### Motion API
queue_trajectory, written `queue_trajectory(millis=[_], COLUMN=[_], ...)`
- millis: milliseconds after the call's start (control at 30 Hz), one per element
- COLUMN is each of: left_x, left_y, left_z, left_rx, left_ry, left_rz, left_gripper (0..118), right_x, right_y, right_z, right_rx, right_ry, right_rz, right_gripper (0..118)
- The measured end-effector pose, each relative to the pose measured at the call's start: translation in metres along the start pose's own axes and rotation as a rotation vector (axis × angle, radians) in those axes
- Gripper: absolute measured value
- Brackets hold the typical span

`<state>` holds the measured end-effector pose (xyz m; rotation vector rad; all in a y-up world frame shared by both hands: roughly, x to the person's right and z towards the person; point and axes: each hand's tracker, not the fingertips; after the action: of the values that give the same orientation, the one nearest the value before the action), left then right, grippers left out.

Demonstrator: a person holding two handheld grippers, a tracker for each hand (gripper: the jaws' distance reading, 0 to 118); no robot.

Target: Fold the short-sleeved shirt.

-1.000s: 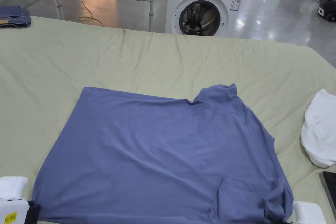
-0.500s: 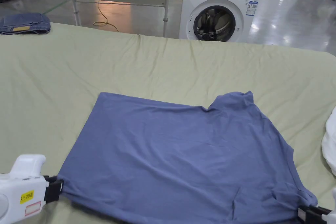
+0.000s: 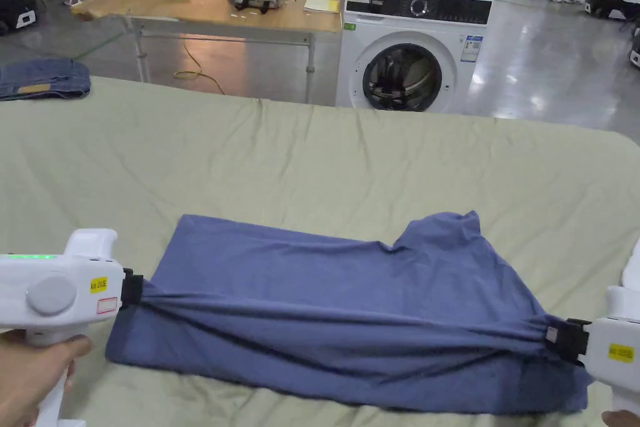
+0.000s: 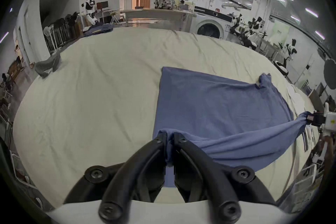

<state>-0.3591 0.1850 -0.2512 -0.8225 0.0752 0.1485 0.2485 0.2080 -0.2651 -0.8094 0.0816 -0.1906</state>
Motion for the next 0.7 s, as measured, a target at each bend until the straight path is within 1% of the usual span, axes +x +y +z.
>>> queue_trajectory(millis=[100, 267, 333, 400, 433, 467, 500, 533, 567, 600, 633, 667, 700], left_x=[0.004, 0.003, 0.006, 0.009, 0.009, 0.004, 0.003, 0.004, 0.005, 0.009, 0.012, 0.015, 0.019], left_y=[0.008, 0.012, 0.010, 0.007, 0.006, 0.005, 0.004, 0.003, 0.003, 0.003, 0.003, 0.002, 0.001], left_z=[-0.020, -0.043, -0.047, -0.049, -0.048, -0.061, -0.061, -0.058, -0.052, -0.041, -0.035, -0.029, -0.023], left_rx=[-0.044, -0.078, -0.095, -0.107, -0.112, -0.111, -0.095, -0.074, -0.062, -0.046, -0.030, -0.003, 0.042], left_ry=[0.023, 0.039, 0.047, 0.054, 0.054, 0.053, 0.039, 0.010, -0.008, -0.017, -0.022, -0.034, -0.045], left_rz=[-0.005, 0.006, 0.006, 0.004, 0.001, 0.000, -0.005, -0.013, -0.012, -0.007, -0.005, -0.012, -0.027], left_gripper=[2, 2, 2, 2, 3, 7, 19, 30, 39, 45, 47, 47, 51], right_x=[-0.003, 0.000, 0.001, 0.004, 0.004, 0.004, 0.003, -0.002, -0.005, -0.008, -0.012, -0.024, -0.029], right_y=[0.009, 0.016, 0.012, 0.012, 0.012, 0.011, 0.011, 0.012, 0.012, 0.013, 0.012, 0.013, 0.013], right_z=[-0.027, -0.060, -0.068, -0.075, -0.073, -0.069, -0.063, -0.062, -0.055, -0.048, -0.041, -0.039, -0.033], right_rx=[-0.026, -0.097, -0.118, -0.126, -0.122, -0.110, -0.085, -0.059, -0.022, 0.016, 0.047, 0.077, 0.103], right_ry=[-0.017, -0.065, -0.082, -0.106, -0.117, -0.140, -0.161, -0.155, -0.143, -0.141, -0.146, -0.147, -0.135], right_rz=[0.005, 0.073, 0.086, 0.099, 0.104, 0.117, 0.139, 0.164, 0.193, 0.217, 0.234, 0.249, 0.263], right_gripper=[5, 6, 6, 9, 13, 23, 41, 54, 62, 62, 62, 62, 62])
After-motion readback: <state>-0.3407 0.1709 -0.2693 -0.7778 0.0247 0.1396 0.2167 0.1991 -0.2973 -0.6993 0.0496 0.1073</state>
